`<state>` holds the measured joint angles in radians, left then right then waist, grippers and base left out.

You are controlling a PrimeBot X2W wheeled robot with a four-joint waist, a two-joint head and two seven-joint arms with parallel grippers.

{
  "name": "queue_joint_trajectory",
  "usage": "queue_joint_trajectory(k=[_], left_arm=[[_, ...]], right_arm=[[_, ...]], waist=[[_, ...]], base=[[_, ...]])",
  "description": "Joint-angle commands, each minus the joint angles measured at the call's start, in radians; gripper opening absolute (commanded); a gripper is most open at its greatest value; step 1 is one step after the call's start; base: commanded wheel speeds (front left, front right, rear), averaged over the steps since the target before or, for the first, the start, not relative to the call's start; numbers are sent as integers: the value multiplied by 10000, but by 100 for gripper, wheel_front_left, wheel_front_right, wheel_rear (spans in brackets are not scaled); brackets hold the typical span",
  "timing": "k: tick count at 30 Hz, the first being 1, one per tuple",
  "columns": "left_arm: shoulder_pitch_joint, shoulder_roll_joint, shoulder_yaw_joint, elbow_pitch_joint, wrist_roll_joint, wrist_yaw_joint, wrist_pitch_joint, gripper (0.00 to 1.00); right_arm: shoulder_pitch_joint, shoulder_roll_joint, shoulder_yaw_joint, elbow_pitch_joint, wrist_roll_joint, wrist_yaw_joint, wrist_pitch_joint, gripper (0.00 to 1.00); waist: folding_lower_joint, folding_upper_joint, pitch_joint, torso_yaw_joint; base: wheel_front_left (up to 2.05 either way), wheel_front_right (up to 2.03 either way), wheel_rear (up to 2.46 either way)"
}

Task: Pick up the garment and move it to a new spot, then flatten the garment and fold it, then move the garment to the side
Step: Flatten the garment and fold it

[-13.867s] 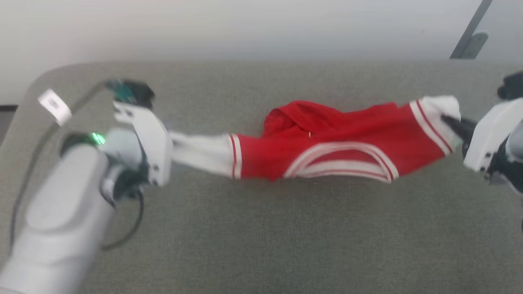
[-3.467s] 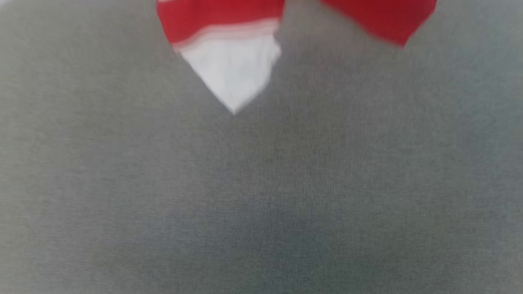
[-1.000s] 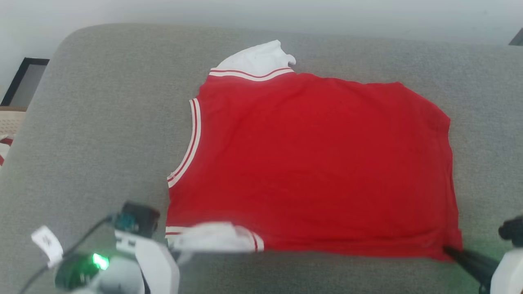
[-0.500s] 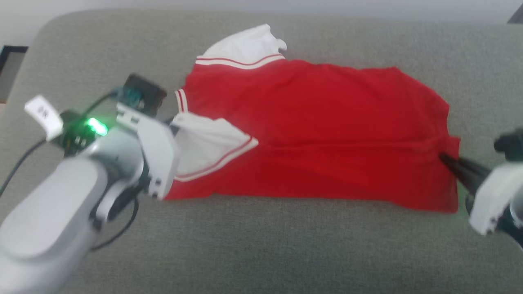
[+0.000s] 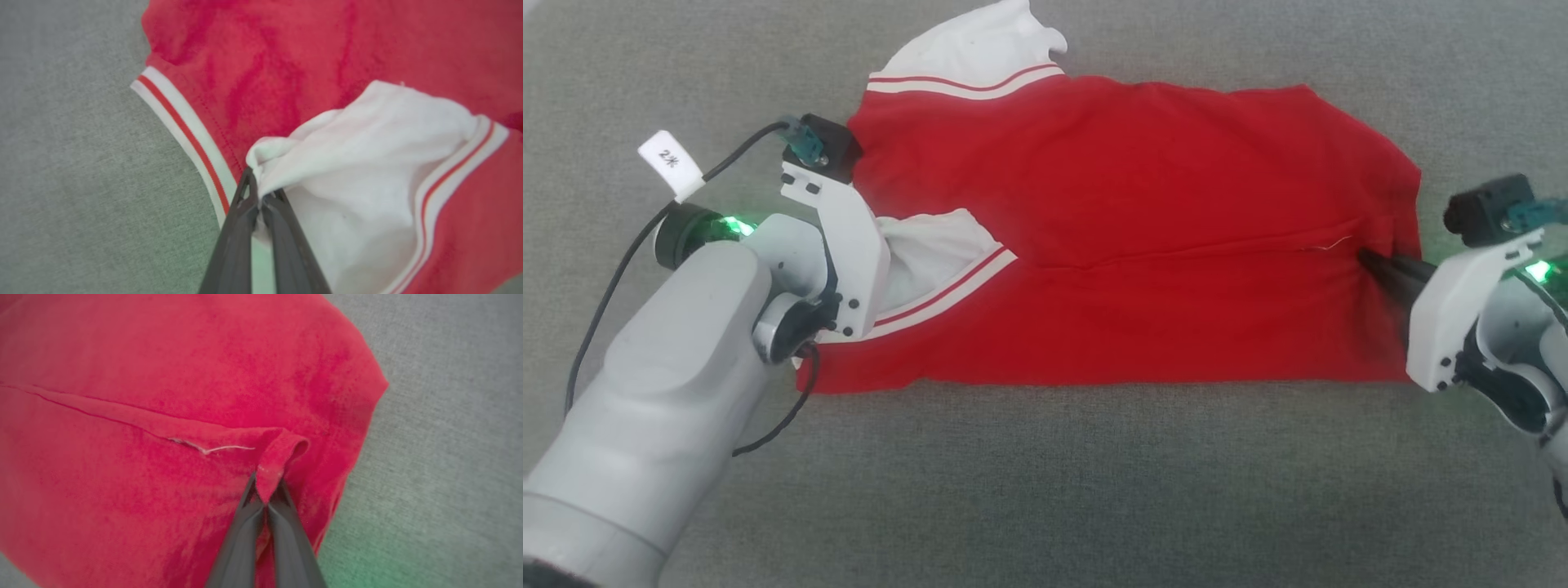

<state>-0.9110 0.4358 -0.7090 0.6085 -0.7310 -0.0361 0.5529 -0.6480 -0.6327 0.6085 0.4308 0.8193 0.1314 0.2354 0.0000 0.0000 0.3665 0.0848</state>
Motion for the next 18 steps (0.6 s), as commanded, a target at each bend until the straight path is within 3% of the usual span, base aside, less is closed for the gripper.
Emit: queue_joint_trajectory(k=[1,5,7,8,9,10,11,18], left_arm=[[-186,-81,-32,319,-77,-94,68,0],[-395,-452,-18,1438,-312,-238,197,4],[-554,-541,49,1852,-405,-245,118,26],[-646,-587,98,1992,-433,-245,64,41],[-740,-620,91,2102,-421,-296,8,73],[-820,-633,84,2177,-397,-329,-52,100],[-894,-644,99,2233,-392,-353,-149,100],[-978,-437,-54,2059,-167,-423,-467,100]], right_arm=[[-124,95,178,196,46,-16,84,0],[-507,276,641,712,283,-16,289,0],[-665,343,792,931,387,-16,323,0],[-736,354,871,1016,436,-16,326,9],[-795,354,928,1113,479,-16,320,33],[-824,349,967,1197,532,-16,298,81],[-852,332,994,1223,536,-16,223,100],[-741,91,915,1059,717,-16,-536,100]], waist=[[0,0,32,-21],[0,0,35,-55],[0,0,-2,-65],[0,0,-39,-59],[0,0,-86,-45],[0,0,-140,-29],[0,0,-197,-8],[0,0,-695,183]], base=[[0,0,0],[0,0,0],[0,0,0],[0,0,0],[0,0,0],[0,0,0],[0,0,0],[0,0,0]])
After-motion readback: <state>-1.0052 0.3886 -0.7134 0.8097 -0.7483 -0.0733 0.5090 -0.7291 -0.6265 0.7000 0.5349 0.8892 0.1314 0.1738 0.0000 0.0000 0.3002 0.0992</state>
